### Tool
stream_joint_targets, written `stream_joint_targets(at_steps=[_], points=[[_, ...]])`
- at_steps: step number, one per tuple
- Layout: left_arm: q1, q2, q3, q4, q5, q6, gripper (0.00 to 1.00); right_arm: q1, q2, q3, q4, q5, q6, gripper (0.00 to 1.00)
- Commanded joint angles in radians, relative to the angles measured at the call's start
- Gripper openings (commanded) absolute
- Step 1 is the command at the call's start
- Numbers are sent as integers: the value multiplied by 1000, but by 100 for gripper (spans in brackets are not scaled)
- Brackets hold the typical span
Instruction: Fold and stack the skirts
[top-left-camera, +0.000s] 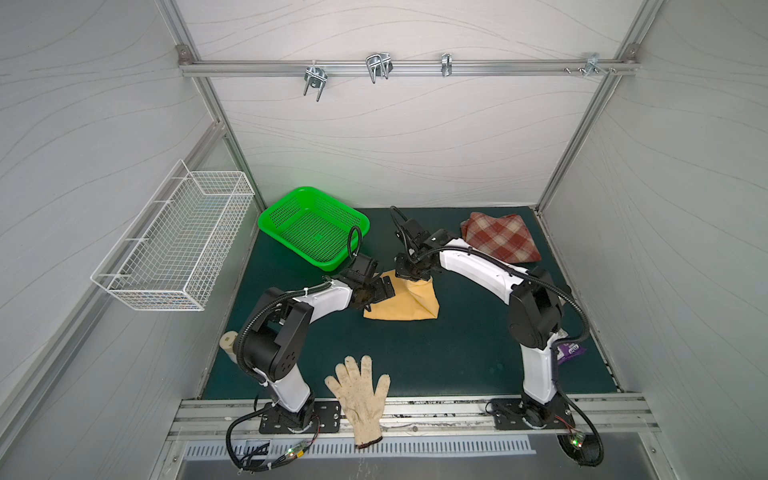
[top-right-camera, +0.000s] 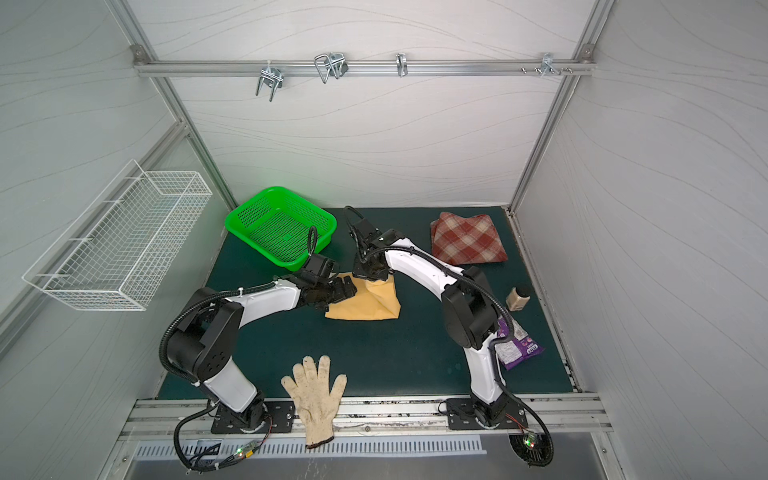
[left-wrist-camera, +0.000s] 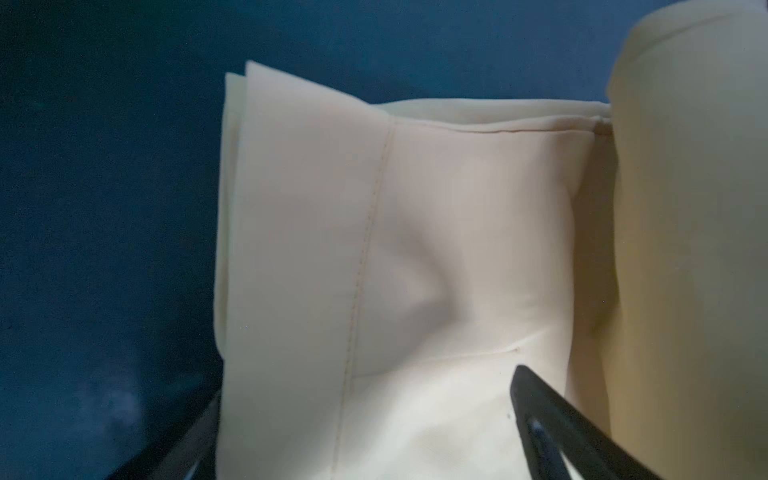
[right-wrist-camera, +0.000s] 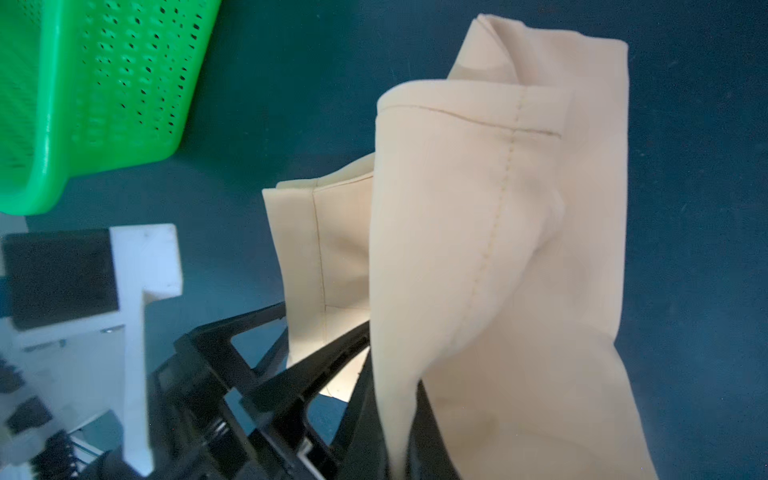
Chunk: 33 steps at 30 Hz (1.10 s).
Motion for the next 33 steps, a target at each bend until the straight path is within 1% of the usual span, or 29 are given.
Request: stream_joint_targets(at_steps=[1, 8, 12, 16, 20, 22, 28, 33], points=[[-27, 93, -54, 9, 83, -29, 98, 22, -59, 11, 95, -32, 85, 0], [-30, 89, -63, 16, 83, -28, 98, 27, -42, 18, 149, -77, 144, 0], [-30, 90, -69, 24, 85, -32, 98, 27, -46, -27, 206, -106, 186, 0], [-32, 92, -75, 35, 93, -37, 97, 27, -51, -77, 300, -146, 252, 0], [-32, 75, -87, 33, 90, -35, 97, 33, -47, -78, 305, -147, 266, 0], [-32, 57, -97, 31, 90, -32, 97, 29, -61, -121, 362, -162, 294, 0], [-32, -12, -112, 6, 83, -27, 97, 22, -90, -128, 343, -155, 282, 0], [-49, -3, -75, -24, 83, -21, 97, -2, -175, -212, 348, -128, 273, 0]])
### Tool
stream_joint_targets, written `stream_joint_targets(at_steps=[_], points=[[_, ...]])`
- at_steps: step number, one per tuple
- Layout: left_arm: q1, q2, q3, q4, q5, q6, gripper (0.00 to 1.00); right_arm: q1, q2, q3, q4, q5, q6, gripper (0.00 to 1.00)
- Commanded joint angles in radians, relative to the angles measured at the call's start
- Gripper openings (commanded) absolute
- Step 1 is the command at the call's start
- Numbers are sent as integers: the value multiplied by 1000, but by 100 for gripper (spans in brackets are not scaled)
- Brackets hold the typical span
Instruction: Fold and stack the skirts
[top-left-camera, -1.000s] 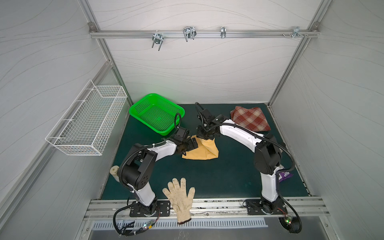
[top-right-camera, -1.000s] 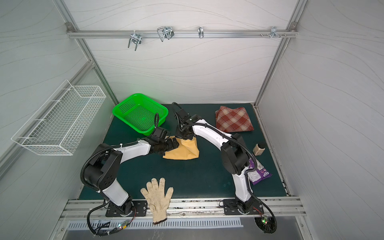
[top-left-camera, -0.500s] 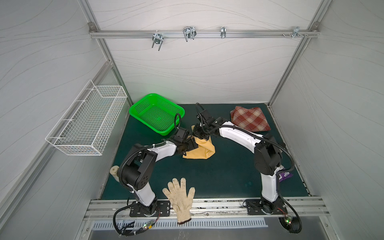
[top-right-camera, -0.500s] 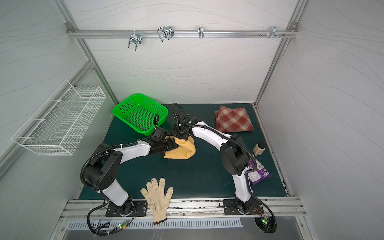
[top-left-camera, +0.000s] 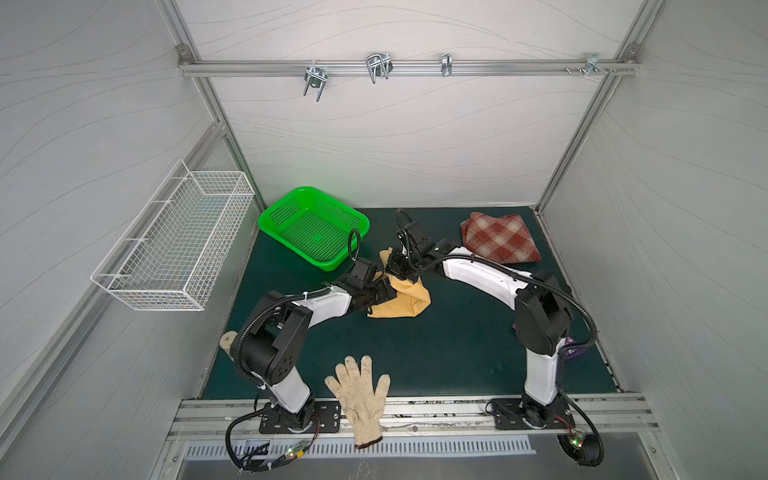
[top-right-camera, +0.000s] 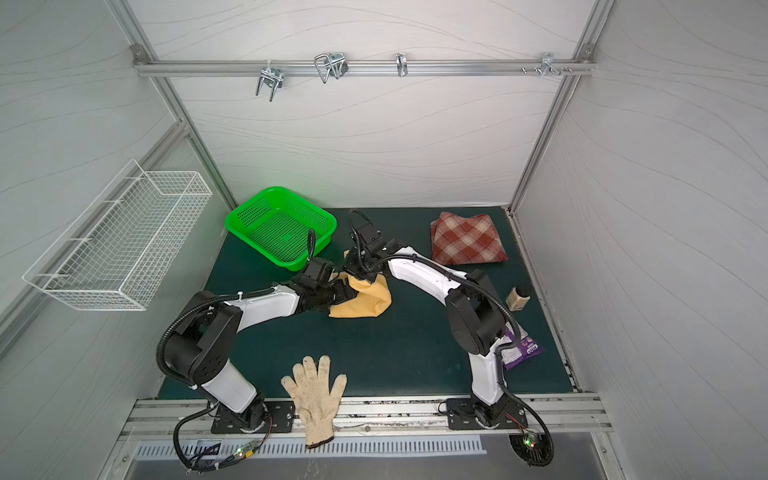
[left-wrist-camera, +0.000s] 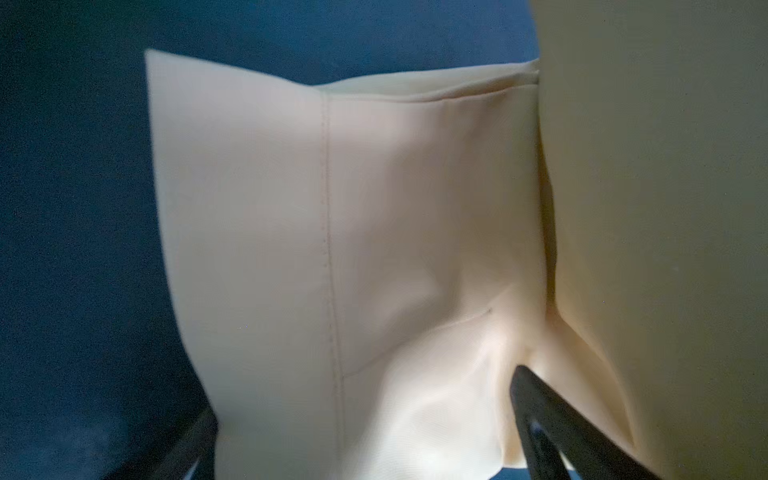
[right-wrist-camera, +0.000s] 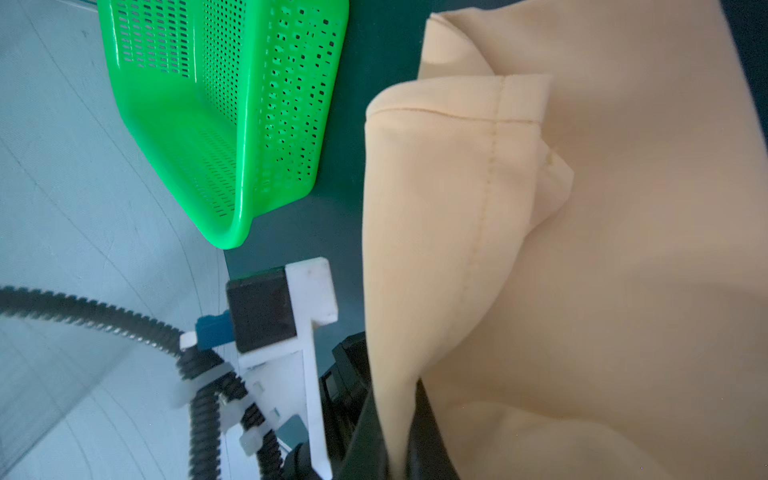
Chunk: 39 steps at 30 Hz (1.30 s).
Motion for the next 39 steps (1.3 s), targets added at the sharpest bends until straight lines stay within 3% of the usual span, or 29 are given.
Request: stream_joint_targets(at_steps=[1, 8, 15, 39], points=[[-38, 35, -5, -126, 61, -20, 97, -22, -107, -57, 22, -2, 15, 0], [-114, 100, 52, -114, 45, -55, 97, -96, -210, -143, 8, -7, -14, 1], [-142, 138, 87, -87, 69, -86, 97, -103, -224, -161, 4, -15, -22, 1], [-103, -112, -25, -171, 41, -35, 97, -43, -111, -213, 18, 77, -17, 5]])
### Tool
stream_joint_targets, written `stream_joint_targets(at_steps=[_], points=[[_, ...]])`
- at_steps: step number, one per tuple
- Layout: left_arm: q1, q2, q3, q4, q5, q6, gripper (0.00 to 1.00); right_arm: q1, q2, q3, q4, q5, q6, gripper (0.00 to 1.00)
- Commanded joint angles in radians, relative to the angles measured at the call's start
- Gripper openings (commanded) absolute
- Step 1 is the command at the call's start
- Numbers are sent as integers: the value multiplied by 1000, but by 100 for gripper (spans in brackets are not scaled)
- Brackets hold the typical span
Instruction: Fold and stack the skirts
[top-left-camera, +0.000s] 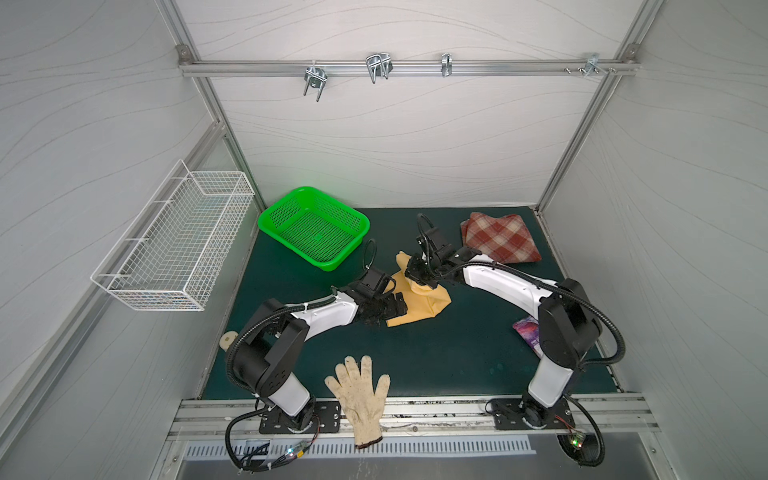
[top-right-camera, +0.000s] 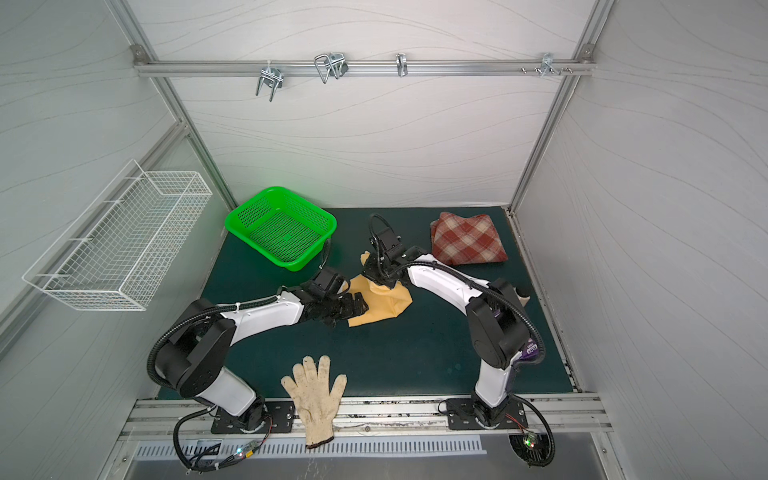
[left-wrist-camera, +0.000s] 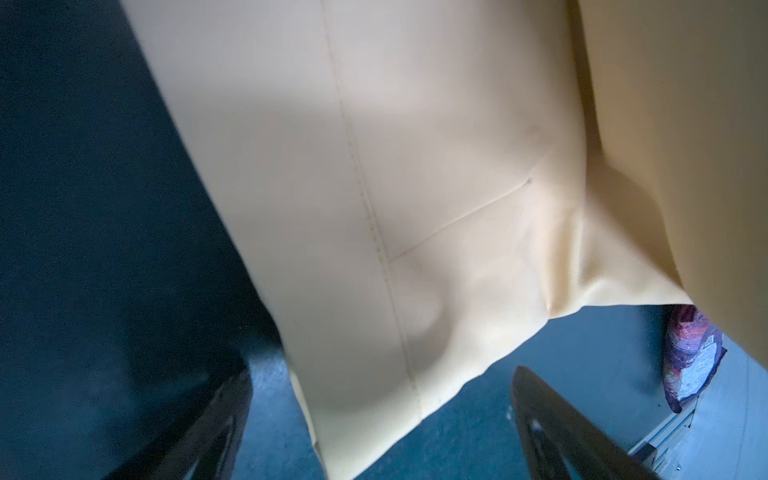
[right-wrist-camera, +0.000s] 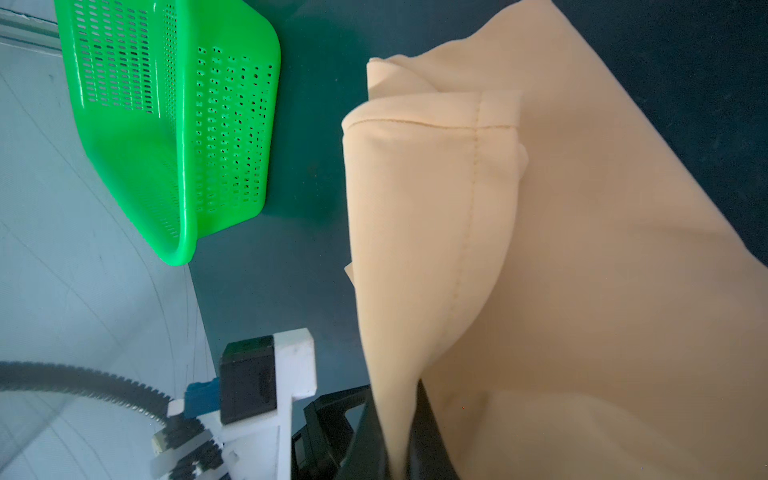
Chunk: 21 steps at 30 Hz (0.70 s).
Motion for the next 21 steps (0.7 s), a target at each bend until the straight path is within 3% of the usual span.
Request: stream_joint_targets(at_steps=[1, 21], points=[[13, -46, -17, -18, 1, 14, 97, 15, 32, -16, -3, 22, 11, 5], [23, -167, -99, -22, -3, 8, 98, 69, 104, -44, 136, 18, 142, 34]])
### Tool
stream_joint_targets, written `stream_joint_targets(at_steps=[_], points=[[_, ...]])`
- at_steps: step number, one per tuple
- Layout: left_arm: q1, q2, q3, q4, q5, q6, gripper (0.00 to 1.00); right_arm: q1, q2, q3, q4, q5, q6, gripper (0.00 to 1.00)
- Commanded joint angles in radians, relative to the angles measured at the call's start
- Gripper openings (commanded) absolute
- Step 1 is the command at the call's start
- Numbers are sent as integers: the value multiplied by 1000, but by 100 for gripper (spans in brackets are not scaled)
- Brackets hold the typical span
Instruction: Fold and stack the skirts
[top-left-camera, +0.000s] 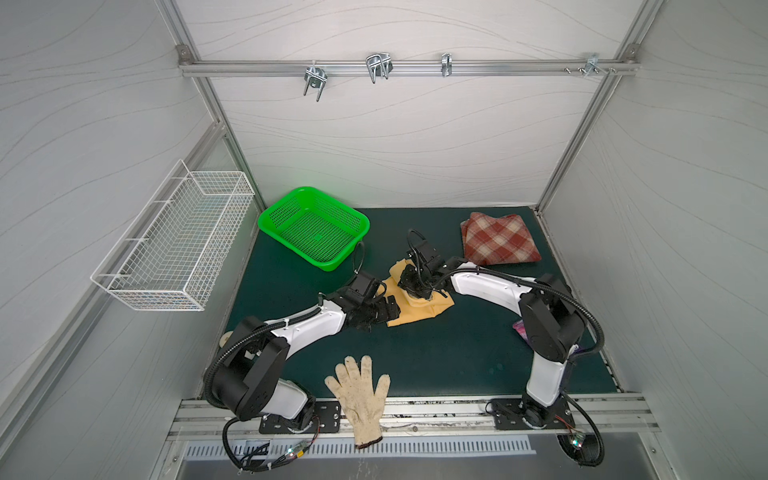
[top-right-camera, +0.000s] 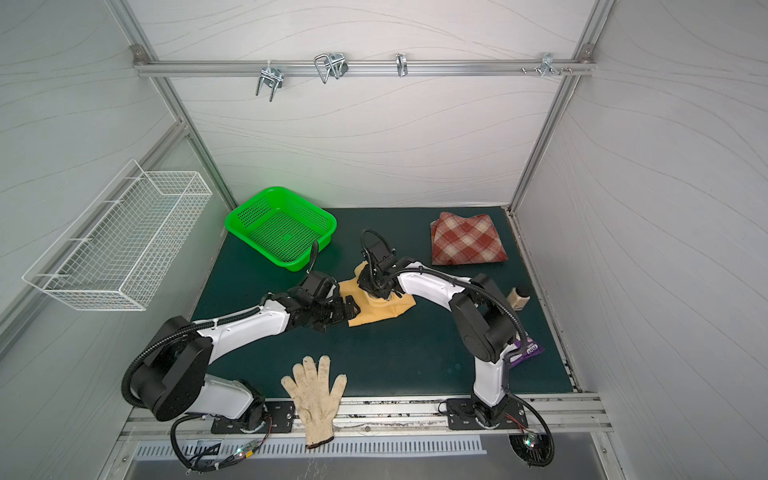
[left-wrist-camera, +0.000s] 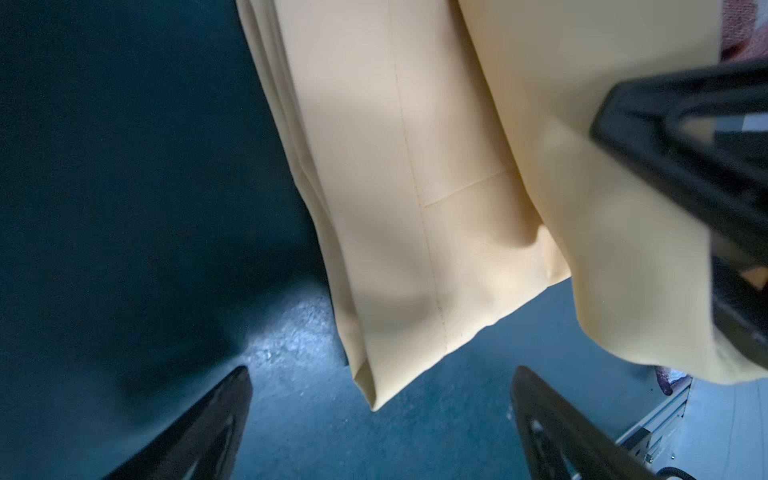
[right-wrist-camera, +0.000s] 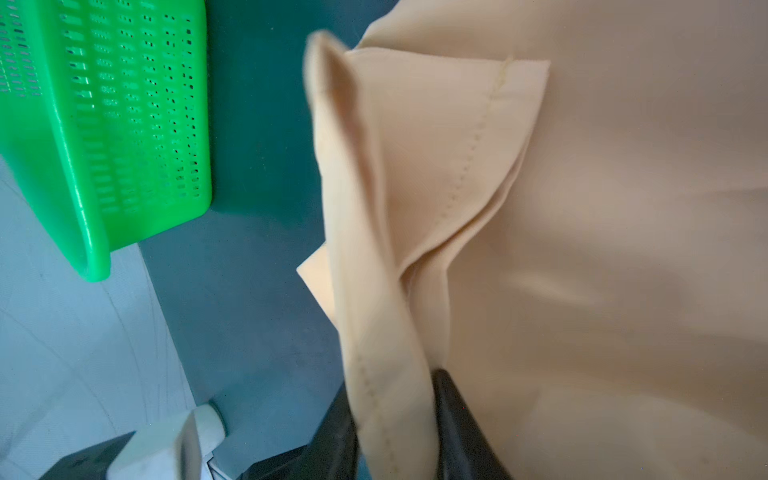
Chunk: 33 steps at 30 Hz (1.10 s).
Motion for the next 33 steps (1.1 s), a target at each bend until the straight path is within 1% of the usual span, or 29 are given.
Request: stream_joint_targets(at_steps=[1, 2, 4, 8, 11, 14, 15, 16, 19, 22, 24, 28, 29, 33], points=[[5, -32, -8, 3, -2, -3, 98, 22, 30, 15, 51, -8, 62, 34], [6, -37, -9, 0, -3, -4, 98, 26, 34, 18, 57, -8, 67, 35], [11, -54, -20, -4, -4, -3, 98, 32, 39, 28, 48, -6, 72, 43], [24, -95, -44, -15, -4, -1, 98, 39, 35, 50, 59, -14, 80, 48], [36, -125, -56, -27, 1, 0, 98, 56, 19, 107, 40, -15, 70, 54], [40, -155, -57, -48, -3, 4, 98, 66, -2, 189, 1, -19, 46, 64], [41, -167, -57, -57, -5, 5, 98, 68, -10, 217, -5, -23, 35, 89], [41, -178, -56, -65, -7, 6, 98, 68, -19, 240, -12, -27, 26, 99], [41, -209, -44, -93, -16, 17, 98, 61, -44, 310, -72, -31, -37, 99], [41, -227, -19, -127, -21, 29, 98, 45, -85, 317, -121, -15, -129, 99], [41, -232, 12, -147, -8, 43, 98, 25, -114, 315, -192, 8, -215, 99], [41, -204, 102, -191, 32, 71, 98, -30, -212, 203, -233, 62, -323, 99], [41, -194, 124, -195, 38, 69, 98, -52, -235, 162, -226, 49, -339, 99], [47, -136, 188, -165, 42, 58, 98, -145, -288, 9, -118, -87, -347, 99]])
